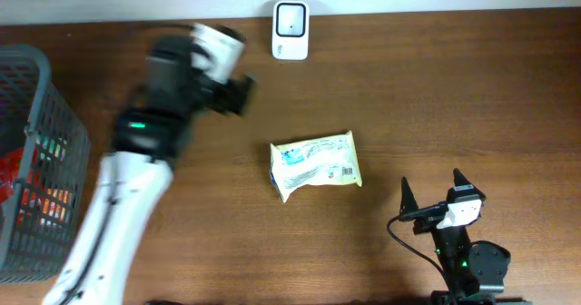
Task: Scan the item barcode
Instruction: 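Carry the white bag to table center and release it, then reach into the basket and grasp the red chip bag with left gripper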
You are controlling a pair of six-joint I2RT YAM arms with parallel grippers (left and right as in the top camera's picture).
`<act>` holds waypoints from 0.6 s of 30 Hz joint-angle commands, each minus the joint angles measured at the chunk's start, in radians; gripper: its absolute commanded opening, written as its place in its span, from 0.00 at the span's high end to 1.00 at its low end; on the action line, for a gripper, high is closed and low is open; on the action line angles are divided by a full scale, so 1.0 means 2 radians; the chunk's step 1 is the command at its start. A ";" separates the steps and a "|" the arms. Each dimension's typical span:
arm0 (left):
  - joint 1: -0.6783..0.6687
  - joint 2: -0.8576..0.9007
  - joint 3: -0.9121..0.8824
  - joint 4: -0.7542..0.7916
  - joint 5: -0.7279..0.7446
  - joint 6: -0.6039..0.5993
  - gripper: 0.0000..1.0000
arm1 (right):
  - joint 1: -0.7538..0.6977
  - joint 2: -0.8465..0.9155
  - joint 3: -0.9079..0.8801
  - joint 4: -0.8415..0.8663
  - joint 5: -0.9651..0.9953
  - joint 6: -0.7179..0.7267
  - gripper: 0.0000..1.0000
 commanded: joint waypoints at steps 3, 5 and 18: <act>0.167 -0.041 0.053 0.004 -0.006 -0.057 0.01 | 0.003 -0.004 -0.003 -0.003 0.004 0.002 0.01; 0.219 -0.043 0.054 0.004 -0.012 -0.079 0.01 | 0.003 -0.004 -0.003 -0.003 0.004 0.002 0.01; 0.424 0.028 0.037 -0.040 -0.222 -0.176 0.01 | 0.003 -0.004 -0.003 -0.003 0.004 0.002 0.01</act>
